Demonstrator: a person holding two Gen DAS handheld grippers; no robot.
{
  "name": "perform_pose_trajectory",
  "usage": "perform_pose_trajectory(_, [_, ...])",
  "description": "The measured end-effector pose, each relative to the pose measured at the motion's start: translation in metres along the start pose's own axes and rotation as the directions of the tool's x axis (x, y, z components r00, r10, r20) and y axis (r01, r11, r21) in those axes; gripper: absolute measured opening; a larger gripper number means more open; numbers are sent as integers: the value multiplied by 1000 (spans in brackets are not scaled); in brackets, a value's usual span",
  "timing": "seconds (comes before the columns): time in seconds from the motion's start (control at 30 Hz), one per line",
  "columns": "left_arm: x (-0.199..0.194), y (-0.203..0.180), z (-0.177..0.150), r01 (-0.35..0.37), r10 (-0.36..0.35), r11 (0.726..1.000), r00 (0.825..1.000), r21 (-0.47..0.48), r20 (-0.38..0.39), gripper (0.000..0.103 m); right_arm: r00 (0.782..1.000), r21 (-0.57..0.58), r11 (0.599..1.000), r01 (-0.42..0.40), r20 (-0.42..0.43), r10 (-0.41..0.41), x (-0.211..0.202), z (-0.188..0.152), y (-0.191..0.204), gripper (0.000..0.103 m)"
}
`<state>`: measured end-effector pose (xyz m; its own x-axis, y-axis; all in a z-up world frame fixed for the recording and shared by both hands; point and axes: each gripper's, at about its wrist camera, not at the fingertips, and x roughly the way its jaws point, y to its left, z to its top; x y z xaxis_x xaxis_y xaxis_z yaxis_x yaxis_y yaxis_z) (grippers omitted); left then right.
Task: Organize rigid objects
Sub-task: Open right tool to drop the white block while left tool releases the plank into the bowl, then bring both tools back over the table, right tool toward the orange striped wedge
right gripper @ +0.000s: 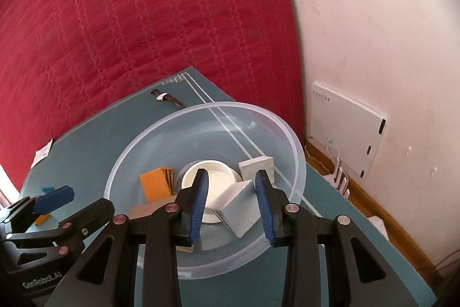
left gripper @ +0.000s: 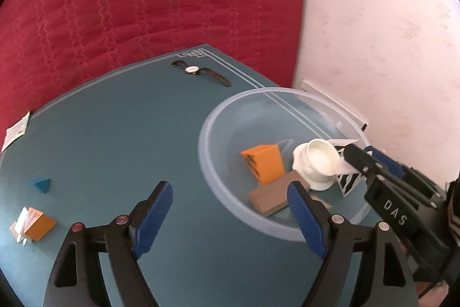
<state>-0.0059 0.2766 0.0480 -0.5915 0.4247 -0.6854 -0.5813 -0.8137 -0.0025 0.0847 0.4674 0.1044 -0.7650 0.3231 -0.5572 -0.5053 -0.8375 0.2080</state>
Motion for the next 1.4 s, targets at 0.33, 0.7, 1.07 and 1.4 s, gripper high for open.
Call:
perform_pose_trajectory(0.33, [-23,36,-13,-88,89,994,996,-72,9,94,998,-79,995,-58,-20,57,-10,-5,32,36])
perform_pose_trajectory(0.7, [-52,87,-33,-168,174,972,984,-167,21,95,986,-178,970,-162,-70,152,-22,-17,86,37])
perform_pose_trajectory(1.07, [-67,129,-48,-206,217,947,976,-246,20,95,960,-243,937,-253,-182,212,-21,-47,136,39])
perform_pose_trajectory(1.4, [-73,164,-61,-250,262,918,965,-309,-3,95,936,-256,916,-307,-256,243,-16,-60,163,39])
